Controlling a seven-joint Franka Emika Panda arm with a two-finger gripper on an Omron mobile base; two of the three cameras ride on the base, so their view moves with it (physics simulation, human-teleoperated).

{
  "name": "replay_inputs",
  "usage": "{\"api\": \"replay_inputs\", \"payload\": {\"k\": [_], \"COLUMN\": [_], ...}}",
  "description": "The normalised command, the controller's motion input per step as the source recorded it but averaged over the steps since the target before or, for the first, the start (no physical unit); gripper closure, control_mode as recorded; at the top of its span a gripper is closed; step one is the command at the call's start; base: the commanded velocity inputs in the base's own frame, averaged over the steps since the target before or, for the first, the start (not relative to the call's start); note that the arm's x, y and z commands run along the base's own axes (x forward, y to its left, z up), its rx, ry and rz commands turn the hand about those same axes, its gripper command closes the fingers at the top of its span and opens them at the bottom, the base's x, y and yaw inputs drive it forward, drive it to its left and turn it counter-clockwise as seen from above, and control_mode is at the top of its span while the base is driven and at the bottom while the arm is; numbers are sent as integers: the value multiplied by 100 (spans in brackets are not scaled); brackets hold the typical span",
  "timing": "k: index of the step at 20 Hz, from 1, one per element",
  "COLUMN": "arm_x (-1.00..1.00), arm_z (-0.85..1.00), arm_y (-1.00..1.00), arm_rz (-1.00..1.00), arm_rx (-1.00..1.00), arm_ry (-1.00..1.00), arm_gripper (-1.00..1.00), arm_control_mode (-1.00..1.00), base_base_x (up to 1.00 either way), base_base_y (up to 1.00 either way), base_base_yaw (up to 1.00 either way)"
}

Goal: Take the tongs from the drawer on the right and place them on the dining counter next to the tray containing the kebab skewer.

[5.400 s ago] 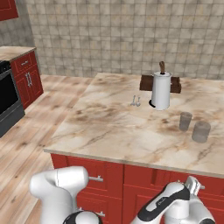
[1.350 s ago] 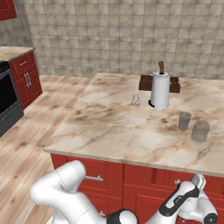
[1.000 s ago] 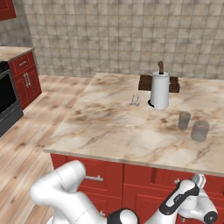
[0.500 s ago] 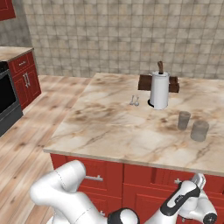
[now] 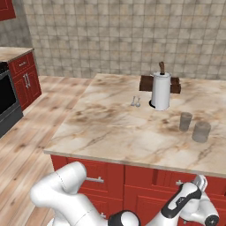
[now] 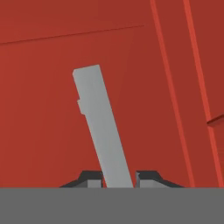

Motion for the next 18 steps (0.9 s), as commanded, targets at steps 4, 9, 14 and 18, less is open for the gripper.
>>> {"api": "replay_inputs", "payload": {"k": [4,9,14,18], "arm_x": [0,0,0,-13], "arm_z": [0,0,0,0], "arm_y": [0,0,0,0], "arm_rz": [0,0,0,0], "arm_rx": [0,0,0,0], "arm_ry": [0,0,0,0], "arm_gripper": [100,100,100,100], "arm_control_mode": [-100,-100,-100,-100], "base_base_x": [0,0,0,0], "base_base_y": [0,0,0,0], "base_base_yaw": [0,0,0,0]}}
